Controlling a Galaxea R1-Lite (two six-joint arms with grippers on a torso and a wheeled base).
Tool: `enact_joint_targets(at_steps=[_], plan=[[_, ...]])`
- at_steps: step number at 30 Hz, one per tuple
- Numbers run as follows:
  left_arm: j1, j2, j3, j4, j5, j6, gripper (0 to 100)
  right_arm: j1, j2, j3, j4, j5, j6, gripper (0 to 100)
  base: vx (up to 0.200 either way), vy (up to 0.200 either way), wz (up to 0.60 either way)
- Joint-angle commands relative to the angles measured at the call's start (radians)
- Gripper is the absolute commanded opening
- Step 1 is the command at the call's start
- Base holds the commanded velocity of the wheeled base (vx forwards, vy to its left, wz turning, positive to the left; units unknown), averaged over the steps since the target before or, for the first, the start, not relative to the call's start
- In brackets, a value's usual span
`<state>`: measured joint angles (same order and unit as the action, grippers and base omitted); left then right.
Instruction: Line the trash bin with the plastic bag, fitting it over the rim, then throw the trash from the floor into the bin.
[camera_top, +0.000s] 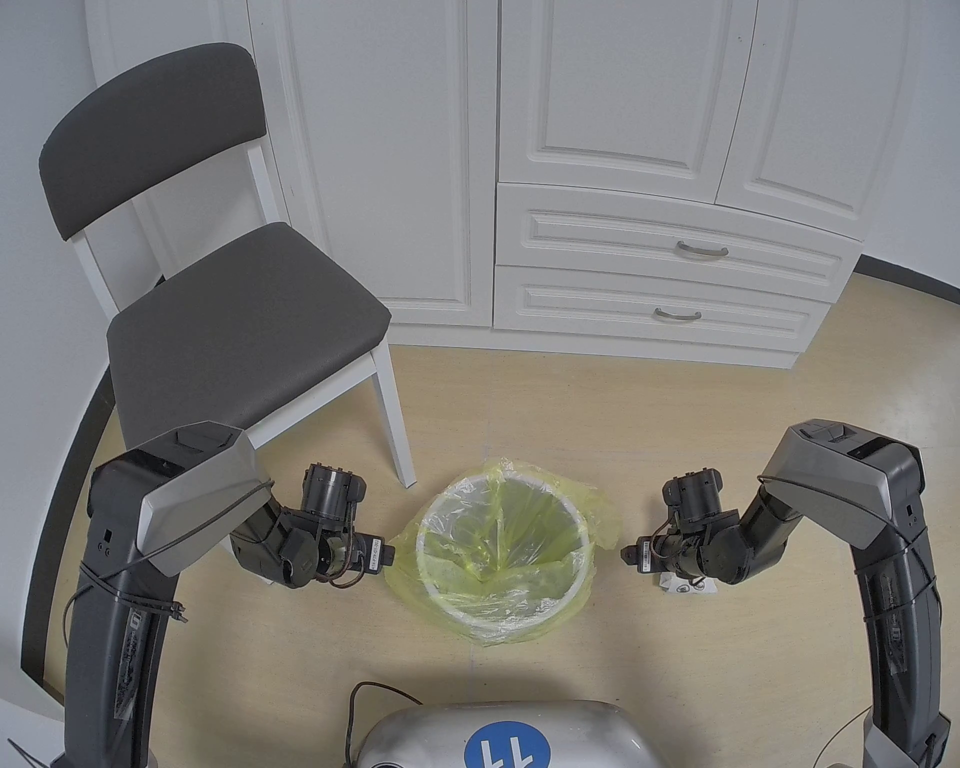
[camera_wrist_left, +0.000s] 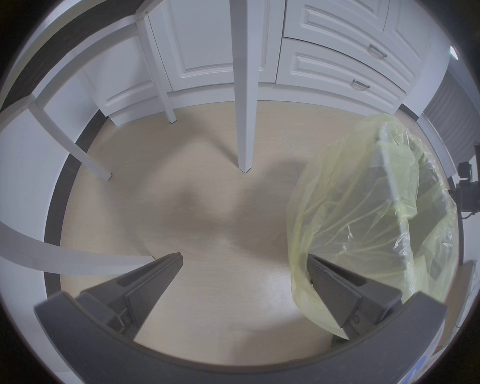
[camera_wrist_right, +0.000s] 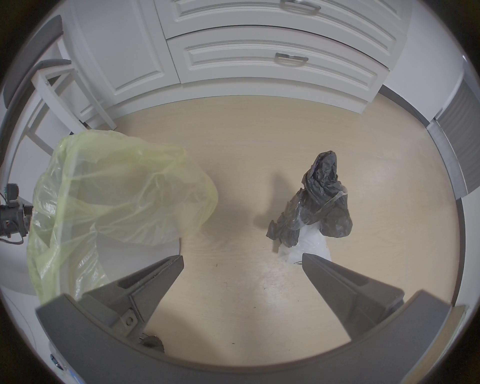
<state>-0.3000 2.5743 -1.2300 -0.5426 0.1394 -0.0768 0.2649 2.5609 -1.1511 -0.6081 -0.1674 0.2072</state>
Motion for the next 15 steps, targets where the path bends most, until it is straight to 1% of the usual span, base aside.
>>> enact_joint_targets(at_steps=[1, 5, 6, 7, 8, 9, 10, 11, 12, 13, 14, 15], plan=[[-0.002, -0.005, 0.021, -0.011, -0.001, -0.001, 100, -0.010, -0.005, -0.027, 0.001, 0.000, -0.003, 100, 0.000, 0.000, 0.00], [-0.013, -0.046, 0.112, -0.099, -0.009, 0.000, 100, -0.018, 0.004, -0.101, -0.006, 0.002, -0.002, 100, 0.000, 0.000, 0.00], [-0.014, -0.048, 0.115, -0.103, -0.011, 0.000, 100, -0.018, 0.005, -0.104, -0.006, 0.002, 0.000, 100, 0.000, 0.000, 0.00], [-0.027, -0.065, 0.170, -0.154, -0.020, 0.000, 100, -0.023, 0.012, -0.162, 0.007, 0.000, 0.003, 100, 0.000, 0.000, 0.00], [-0.028, -0.066, 0.175, -0.157, -0.020, 0.000, 100, -0.023, 0.012, -0.167, 0.007, 0.002, 0.004, 100, 0.000, 0.000, 0.00], [-0.039, -0.083, 0.236, -0.218, -0.018, 0.005, 100, -0.023, 0.022, -0.213, 0.031, 0.000, 0.004, 100, 0.000, 0.000, 0.00], [-0.041, -0.085, 0.245, -0.228, -0.018, 0.005, 100, -0.023, 0.024, -0.219, 0.037, 0.000, 0.003, 100, 0.000, 0.000, 0.00], [-0.048, -0.097, 0.285, -0.269, -0.014, 0.005, 100, -0.024, 0.036, -0.256, 0.068, 0.000, 0.000, 100, 0.000, 0.000, 0.00], [-0.048, -0.097, 0.285, -0.269, -0.014, 0.005, 100, -0.024, 0.036, -0.256, 0.068, 0.000, 0.000, 100, 0.000, 0.000, 0.00], [-0.054, -0.124, 0.346, -0.323, -0.012, 0.006, 100, -0.029, 0.038, -0.300, 0.145, 0.002, -0.008, 100, 0.000, 0.000, 0.00], [-0.056, -0.131, 0.359, -0.332, -0.012, 0.008, 100, -0.032, 0.035, -0.306, 0.165, 0.003, -0.011, 100, 0.000, 0.000, 0.00], [-0.059, -0.147, 0.396, -0.356, -0.012, 0.012, 100, -0.049, 0.012, -0.303, 0.229, 0.019, -0.026, 100, 0.000, 0.000, 0.00]])
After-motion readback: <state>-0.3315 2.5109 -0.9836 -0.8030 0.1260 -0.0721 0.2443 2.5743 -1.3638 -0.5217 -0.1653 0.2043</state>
